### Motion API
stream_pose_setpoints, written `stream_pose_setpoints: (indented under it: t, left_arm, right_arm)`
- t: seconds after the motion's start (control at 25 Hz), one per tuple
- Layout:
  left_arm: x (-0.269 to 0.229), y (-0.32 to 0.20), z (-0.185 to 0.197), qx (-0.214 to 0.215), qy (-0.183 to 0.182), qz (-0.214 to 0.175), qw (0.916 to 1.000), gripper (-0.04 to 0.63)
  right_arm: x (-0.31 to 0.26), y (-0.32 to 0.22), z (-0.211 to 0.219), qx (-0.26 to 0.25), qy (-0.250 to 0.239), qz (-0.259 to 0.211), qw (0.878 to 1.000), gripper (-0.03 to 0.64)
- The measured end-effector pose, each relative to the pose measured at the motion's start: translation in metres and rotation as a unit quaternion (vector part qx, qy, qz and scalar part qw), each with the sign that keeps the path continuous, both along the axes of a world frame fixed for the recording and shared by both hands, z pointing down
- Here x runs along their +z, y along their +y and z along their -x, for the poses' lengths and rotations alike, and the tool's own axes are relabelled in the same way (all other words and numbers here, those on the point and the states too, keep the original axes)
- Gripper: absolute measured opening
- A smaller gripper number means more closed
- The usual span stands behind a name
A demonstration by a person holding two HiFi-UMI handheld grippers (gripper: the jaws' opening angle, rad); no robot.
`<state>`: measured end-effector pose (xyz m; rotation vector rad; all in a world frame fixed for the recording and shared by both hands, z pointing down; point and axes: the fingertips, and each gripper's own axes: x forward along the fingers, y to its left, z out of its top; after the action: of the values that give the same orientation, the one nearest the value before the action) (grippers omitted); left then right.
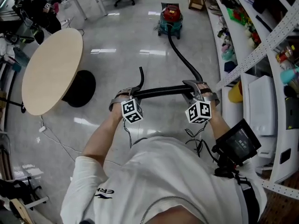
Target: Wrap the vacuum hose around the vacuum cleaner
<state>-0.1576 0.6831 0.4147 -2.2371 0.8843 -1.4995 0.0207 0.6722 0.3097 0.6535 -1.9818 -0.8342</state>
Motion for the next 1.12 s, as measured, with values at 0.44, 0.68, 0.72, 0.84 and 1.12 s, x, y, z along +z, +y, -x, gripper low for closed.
stream_pose_setpoints:
  t: [0.44,0.68,0.72,0.84,1.12]
  left_arm:
    - [-0.006,-0.089,-0.040,0.015,0.088,0.029,0.9956,0.101]
    - [-0.007,-0.125,-0.051,0.057,0.141,0.050,0.9870,0.106]
    - [-0.009,-0.130,-0.052,0.066,0.151,0.053,0.9849,0.106]
    - [-0.016,-0.147,-0.056,0.097,0.177,0.062,0.9775,0.108]
    - [-0.029,-0.193,-0.043,0.101,0.233,0.063,0.9653,0.109]
  right_arm:
    - [-0.050,-0.070,-0.015,0.018,-0.041,-0.009,0.999,0.156]
    - [-0.073,-0.100,-0.004,0.034,-0.053,-0.008,0.998,0.156]
    - [-0.077,-0.105,-0.004,0.037,-0.052,-0.010,0.998,0.156]
    - [-0.083,-0.123,-0.003,0.047,-0.051,-0.013,0.998,0.156]
    - [-0.090,-0.153,0.003,0.063,-0.070,-0.008,0.995,0.156]
